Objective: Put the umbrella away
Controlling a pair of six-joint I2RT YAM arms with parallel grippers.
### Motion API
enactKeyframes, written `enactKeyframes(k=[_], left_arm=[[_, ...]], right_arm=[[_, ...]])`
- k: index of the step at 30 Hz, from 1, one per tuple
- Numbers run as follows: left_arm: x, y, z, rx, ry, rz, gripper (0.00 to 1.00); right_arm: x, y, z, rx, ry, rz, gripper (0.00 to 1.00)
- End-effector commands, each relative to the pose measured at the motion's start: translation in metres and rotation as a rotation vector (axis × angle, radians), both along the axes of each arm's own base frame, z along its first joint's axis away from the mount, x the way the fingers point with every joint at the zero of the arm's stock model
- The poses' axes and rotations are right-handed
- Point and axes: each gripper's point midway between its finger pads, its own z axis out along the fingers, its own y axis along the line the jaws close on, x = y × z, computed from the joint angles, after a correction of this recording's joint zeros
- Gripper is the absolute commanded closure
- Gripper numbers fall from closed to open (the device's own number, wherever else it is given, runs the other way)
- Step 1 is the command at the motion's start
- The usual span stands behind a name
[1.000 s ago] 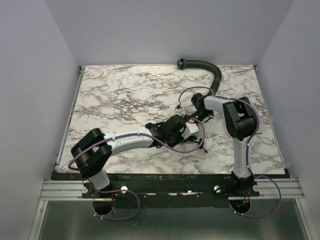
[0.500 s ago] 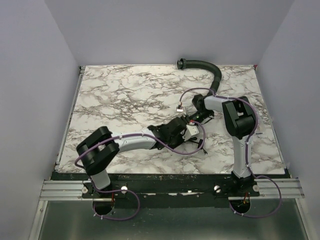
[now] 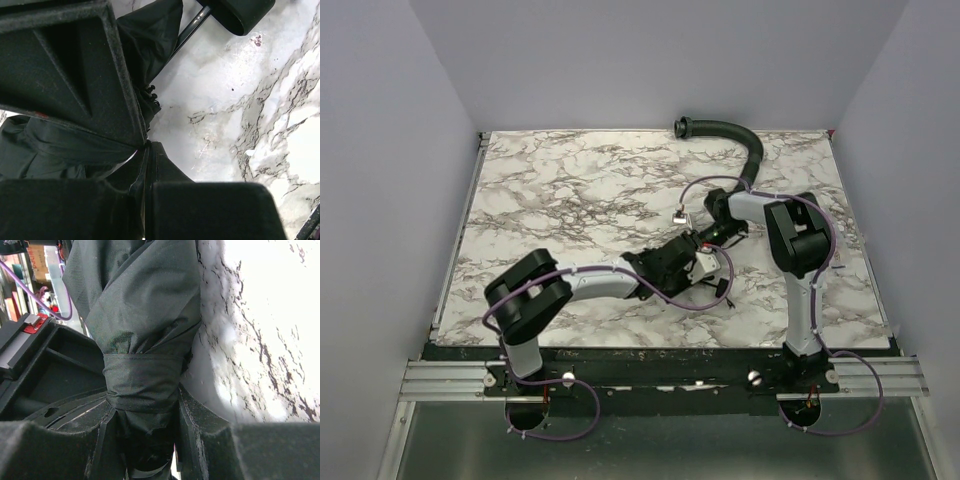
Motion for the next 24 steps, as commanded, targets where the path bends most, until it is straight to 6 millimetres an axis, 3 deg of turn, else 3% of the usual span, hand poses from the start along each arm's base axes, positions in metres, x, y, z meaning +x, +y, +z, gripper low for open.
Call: enactKeyframes(k=[1,10,18,24], left_arm=[[-0.038,0.012,-0.038,0.073,0.196,-0.062,1.00],[-0.011,0.006,-0.043,0.009,0.176,0.018,0.97],[0.010,0.007,-0.037,-0.102,0.178,0.117,0.41],[0.012,0.007,-0.029,-0.233,0.255,0.114,0.32]], right_arm=[[0.016,-0.030,-0.057,-0.181,-0.084,0.014,1.00],[0.012,-0.031,-0.057,-0.178,-0.076,0.021,1.00],[0.009,-0.033,-0.059,-0.185,-0.071,0.026,1.00],[0.009,-0.034,-0.060,-0.188,-0.070,0.026,1.00]])
